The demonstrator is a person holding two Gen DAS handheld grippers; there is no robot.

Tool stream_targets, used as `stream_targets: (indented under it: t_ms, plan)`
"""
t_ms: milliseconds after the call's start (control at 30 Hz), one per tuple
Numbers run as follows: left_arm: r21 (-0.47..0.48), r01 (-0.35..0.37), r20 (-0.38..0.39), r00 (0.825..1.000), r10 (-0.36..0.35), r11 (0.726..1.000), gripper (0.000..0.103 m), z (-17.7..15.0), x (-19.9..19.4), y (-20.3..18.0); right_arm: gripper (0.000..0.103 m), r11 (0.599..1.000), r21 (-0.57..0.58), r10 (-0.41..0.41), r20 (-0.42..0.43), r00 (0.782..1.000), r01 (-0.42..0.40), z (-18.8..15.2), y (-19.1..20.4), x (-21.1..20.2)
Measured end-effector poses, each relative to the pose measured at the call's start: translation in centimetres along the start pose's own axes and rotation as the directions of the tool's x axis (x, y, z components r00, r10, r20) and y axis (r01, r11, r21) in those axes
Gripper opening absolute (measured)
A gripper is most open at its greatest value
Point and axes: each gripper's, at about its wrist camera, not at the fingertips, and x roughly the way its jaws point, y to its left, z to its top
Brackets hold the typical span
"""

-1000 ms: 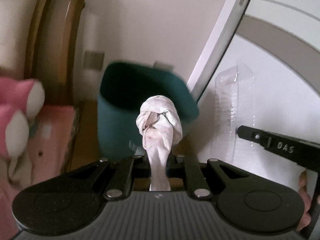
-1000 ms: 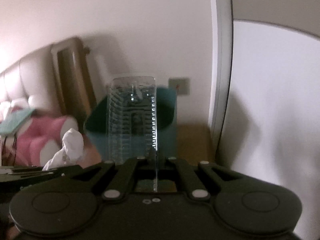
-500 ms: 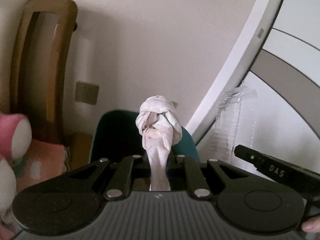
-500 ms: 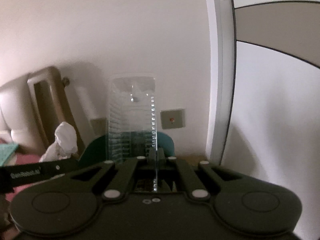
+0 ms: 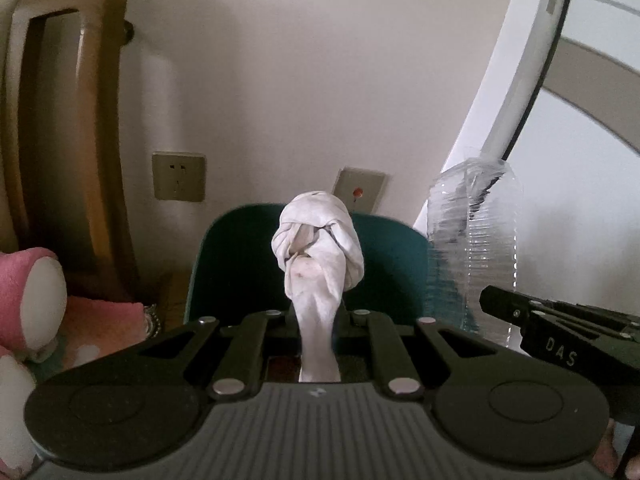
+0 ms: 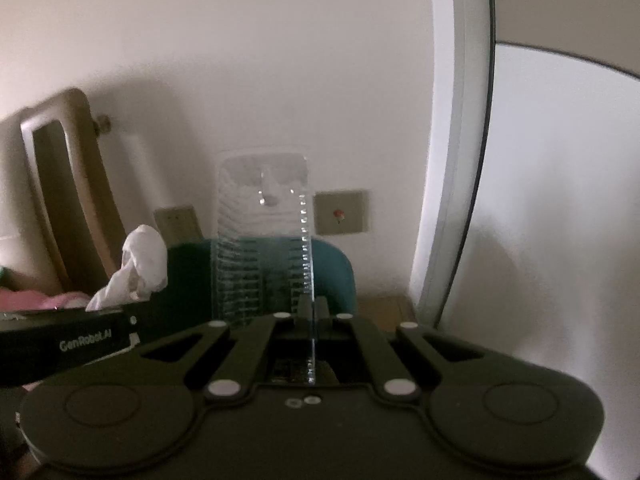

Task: Collect trash
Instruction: 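Lift the tissue and clear tray up over the teal wastebasket, then open both tools above the wastebasket to drop the tissue and tray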

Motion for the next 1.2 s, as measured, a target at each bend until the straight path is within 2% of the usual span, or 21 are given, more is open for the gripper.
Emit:
stream_targets:
  t_ms: [167,333,533,633,733,800,833,867,900,1200]
  plan:
    - [0.012,-0.021,-0.050,0.999,0.022,1.000,0.011,-0.7,1.4,-0.3,0.001,1.000,0.001,0.007,-0.039,0.999,-0.007,-0.7,-0.2,0.8]
    - [0.016,-0.046,-0.099,0.994,0.048,0.999,0.011,-1.3,2.7,-0.3,0.012,1.000,-0.017,-0.007,-0.072,0.997,0.006,-0.8,-0.1,1.4]
    - [0.003,-0.034,-0.140,0.990,0.035,0.999,0.011,-1.7,3.1,0.4,0.020,0.999,-0.035,-0.003,-0.098,0.995,-0.001,-0.9,-0.3,1.3]
    - [-0.004,-0.046,-0.156,0.987,0.045,0.999,0.014,-1.9,3.1,0.8,0.028,0.999,-0.038,0.007,-0.101,0.995,-0.011,-0.8,-0.4,1.1]
    - [-0.019,-0.039,-0.168,0.985,0.036,0.999,0.030,-2.0,3.1,1.1,0.031,0.999,-0.038,0.011,-0.098,0.995,-0.014,-0.8,-0.6,0.8]
    - [-0.024,-0.049,-0.156,0.987,0.045,0.999,0.054,-2.1,2.9,1.2,0.032,0.999,-0.035,0.017,-0.098,0.995,-0.020,-0.9,-0.8,0.5]
    - [-0.019,-0.051,-0.138,0.989,0.048,0.999,0.059,-2.1,2.5,1.2,0.033,0.999,-0.035,0.021,-0.098,0.995,-0.025,-0.8,-0.9,0.4]
    - [-0.015,-0.055,-0.121,0.991,0.053,0.998,0.068,-2.2,2.2,1.0,0.034,0.999,-0.032,0.023,-0.099,0.995,-0.026,-0.8,-1.0,0.3]
    - [-0.012,-0.057,-0.106,0.993,0.056,0.998,0.071,-2.2,1.7,0.9,0.036,0.999,-0.029,0.028,-0.097,0.995,-0.031,-0.8,-1.1,0.0]
    - [-0.036,-0.023,-0.036,0.999,0.022,0.999,0.071,-1.8,-1.8,0.5,0.044,0.994,0.005,0.106,-0.054,0.993,-0.106,-1.6,-2.4,-3.7]
